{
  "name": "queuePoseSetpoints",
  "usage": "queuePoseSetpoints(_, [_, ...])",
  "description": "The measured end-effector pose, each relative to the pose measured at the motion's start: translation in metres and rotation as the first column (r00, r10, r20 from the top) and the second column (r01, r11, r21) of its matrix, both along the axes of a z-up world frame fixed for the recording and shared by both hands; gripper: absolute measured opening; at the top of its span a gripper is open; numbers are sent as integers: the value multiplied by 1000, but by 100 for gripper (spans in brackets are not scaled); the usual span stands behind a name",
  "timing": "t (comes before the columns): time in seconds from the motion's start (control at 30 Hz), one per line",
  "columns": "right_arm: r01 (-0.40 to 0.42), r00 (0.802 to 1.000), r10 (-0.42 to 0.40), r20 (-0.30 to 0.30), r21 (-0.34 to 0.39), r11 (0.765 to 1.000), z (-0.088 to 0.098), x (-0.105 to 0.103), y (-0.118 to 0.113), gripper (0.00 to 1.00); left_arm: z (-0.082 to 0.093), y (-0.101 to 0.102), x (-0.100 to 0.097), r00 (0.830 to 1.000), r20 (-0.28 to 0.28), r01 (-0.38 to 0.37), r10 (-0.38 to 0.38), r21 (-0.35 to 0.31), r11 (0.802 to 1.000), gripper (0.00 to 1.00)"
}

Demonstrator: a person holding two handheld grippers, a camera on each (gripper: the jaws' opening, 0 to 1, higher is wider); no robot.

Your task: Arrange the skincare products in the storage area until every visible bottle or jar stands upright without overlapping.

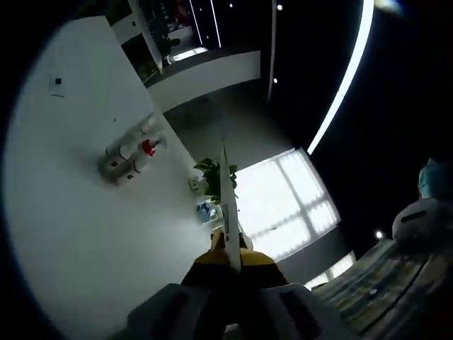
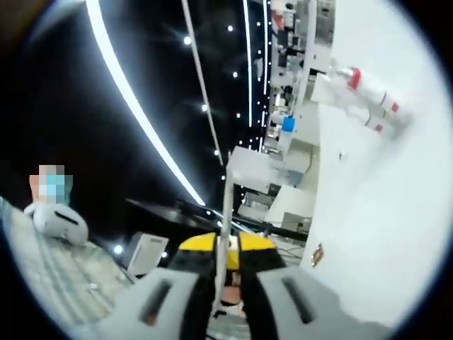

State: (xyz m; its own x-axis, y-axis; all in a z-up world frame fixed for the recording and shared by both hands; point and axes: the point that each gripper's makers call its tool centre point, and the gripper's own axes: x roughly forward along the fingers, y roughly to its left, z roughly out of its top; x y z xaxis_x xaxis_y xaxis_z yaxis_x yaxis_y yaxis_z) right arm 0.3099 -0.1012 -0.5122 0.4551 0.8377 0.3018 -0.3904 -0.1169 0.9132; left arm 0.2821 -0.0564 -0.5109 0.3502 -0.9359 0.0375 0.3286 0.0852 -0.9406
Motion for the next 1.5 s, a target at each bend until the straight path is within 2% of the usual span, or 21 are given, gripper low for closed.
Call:
queuePoseSetpoints(0.2, [17,1000,-17,-2,-5,1000,-3,0,-7,10,2,9,12,999,8,-46,46,2,999,1])
queuePoseSetpoints(0.43, [76,997,-75,17,-52,996,-6,3,-19,19,2,17,29,995,1,-95,95,16,995,1])
queuePoseSetpoints(0.6, [148,989,-143,46,-162,976,-23,8,-29,35,-4,20,46,992,-14,-129,129,43,991,1])
queuePoseSetpoints(0.73, [163,986,-156,50,-175,971,-26,6,-37,38,-7,21,57,990,-22,-135,136,56,989,1])
queuePoseSetpoints(0.8, [186,982,-178,57,-203,961,-30,8,-42,45,-8,21,61,990,-22,-138,140,56,989,1])
queuePoseSetpoints(0.9, [241,970,-235,53,-236,941,-37,14,-53,62,-12,22,71,986,-41,-159,162,58,985,1])
queuePoseSetpoints(1.03, [283,959,-278,56,-258,924,-39,17,-65,70,-18,23,82,984,-48,-167,171,74,983,1])
queuePoseSetpoints(1.1, [311,950,-304,68,-284,907,-41,20,-71,74,-21,24,88,984,-55,-167,171,80,983,1])
queuePoseSetpoints(1.17, [343,938,-340,71,-346,874,-51,24,-78,85,-23,26,95,983,-57,-170,175,87,982,1])
queuePoseSetpoints(1.2, [365,928,-366,74,-380,850,-56,27,-82,91,-25,27,98,982,-62,-173,179,87,981,1])
queuePoseSetpoints(1.23, [372,924,-375,74,-399,838,-58,27,-84,98,-25,28,101,981,-66,-177,183,87,980,1])
queuePoseSetpoints(1.27, [375,923,-378,79,-419,827,-61,28,-85,99,-27,29,104,980,-69,-182,189,87,979,1])
queuePoseSetpoints(1.43, [312,945,-307,112,-588,746,-84,19,-85,99,-40,33,114,974,-101,-192,204,118,974,2])
queuePoseSetpoints(1.5, [308,949,-281,144,-620,721,-84,16,-85,99,-44,33,118,972,-108,-194,208,122,973,2])
